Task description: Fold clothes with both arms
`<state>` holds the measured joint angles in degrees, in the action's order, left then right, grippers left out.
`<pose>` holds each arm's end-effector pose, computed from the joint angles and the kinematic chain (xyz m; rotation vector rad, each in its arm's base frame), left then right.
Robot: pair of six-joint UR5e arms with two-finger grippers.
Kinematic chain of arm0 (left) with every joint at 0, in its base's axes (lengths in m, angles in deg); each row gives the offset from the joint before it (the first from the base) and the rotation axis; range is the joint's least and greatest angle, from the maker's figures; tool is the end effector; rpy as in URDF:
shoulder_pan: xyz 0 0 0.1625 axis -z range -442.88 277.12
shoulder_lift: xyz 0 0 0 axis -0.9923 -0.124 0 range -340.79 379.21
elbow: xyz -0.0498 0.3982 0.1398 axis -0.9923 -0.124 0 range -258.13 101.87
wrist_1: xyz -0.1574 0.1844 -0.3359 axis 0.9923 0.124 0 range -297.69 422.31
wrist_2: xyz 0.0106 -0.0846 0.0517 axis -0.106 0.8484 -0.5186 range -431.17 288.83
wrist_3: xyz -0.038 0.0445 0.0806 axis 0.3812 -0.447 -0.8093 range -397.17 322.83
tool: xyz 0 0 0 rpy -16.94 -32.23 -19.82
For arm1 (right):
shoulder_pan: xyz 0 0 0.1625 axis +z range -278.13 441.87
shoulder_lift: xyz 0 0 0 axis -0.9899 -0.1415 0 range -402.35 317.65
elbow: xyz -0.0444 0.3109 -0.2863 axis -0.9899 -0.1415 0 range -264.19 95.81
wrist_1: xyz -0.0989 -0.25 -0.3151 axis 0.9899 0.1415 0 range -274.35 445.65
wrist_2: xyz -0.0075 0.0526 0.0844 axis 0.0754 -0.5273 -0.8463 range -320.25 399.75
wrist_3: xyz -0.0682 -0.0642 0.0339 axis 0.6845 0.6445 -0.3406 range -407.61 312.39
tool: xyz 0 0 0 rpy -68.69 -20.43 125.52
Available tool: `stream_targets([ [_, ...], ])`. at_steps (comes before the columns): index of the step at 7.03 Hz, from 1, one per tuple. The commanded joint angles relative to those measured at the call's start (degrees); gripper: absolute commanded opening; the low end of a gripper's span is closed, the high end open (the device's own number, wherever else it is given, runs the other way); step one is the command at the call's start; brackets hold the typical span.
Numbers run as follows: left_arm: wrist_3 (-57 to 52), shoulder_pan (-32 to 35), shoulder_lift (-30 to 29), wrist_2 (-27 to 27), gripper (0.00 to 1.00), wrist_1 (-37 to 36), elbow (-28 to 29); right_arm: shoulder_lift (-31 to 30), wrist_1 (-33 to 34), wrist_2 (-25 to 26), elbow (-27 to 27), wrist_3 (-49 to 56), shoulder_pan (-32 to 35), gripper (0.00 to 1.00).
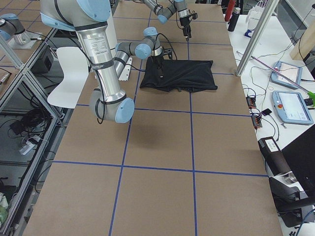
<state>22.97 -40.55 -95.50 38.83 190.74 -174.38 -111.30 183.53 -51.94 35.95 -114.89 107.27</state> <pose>0.4038 -0.5021 0.2864 0.4580 1.1453 0.0219 -0.4313 -0.3491 0.2576 0.2825 -0.7016 0.0333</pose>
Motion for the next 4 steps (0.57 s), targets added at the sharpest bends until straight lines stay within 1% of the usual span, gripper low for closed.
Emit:
stream_targets([
  [1,11.4,-12.2,3.5,-10.4,1.00,-6.4,-9.0,-12.0,-16.2,-1.1,1.9,0.0,0.2,0.99],
  [2,14.0,-17.0,4.7,-13.6,1.00,-6.4,-10.0,-14.4,-19.0,-1.8,2.2,-0.1,0.4,0.99],
  [3,17.9,-20.6,5.2,-14.7,1.00,-6.4,-10.6,-14.3,-19.0,-1.7,2.0,-0.1,0.5,0.99],
  [4,21.9,-24.4,5.6,-17.9,1.00,-6.4,-10.6,-14.3,-19.0,-1.5,2.0,-0.1,0.5,1.00],
])
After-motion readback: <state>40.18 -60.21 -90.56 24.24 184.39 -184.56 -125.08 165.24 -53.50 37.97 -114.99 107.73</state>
